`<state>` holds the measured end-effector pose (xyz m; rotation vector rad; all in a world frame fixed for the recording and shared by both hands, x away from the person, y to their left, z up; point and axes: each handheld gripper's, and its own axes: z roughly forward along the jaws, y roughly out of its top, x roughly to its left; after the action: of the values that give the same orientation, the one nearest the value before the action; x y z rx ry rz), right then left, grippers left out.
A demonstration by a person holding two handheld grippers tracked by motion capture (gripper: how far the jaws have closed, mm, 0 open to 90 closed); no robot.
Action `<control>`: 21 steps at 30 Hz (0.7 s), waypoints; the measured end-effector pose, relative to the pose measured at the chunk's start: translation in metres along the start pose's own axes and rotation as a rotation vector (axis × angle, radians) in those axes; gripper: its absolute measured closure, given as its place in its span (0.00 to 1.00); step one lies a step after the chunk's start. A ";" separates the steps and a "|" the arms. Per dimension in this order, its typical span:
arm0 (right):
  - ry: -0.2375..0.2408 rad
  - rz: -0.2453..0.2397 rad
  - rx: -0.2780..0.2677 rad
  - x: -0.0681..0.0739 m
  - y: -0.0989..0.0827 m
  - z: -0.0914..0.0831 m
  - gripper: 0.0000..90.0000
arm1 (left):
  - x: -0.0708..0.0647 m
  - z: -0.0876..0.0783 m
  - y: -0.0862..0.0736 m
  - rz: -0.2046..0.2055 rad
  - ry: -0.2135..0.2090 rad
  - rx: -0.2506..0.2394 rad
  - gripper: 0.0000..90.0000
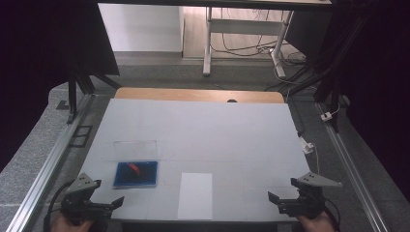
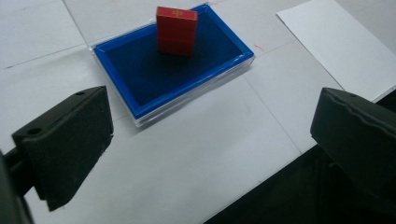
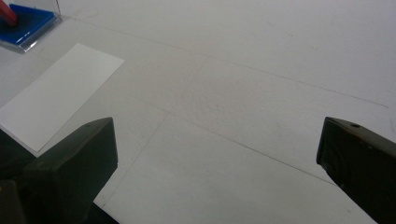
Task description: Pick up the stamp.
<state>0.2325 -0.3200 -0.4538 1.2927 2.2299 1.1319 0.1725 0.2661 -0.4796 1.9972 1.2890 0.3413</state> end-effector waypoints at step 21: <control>0.053 -0.029 0.056 0.002 0.001 0.006 0.00 | -0.005 0.004 0.002 0.040 0.019 0.040 0.00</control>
<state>0.2358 -0.3152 -0.4565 1.2624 2.3269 1.1132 0.1736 0.2595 -0.4806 2.0601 1.2785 0.3562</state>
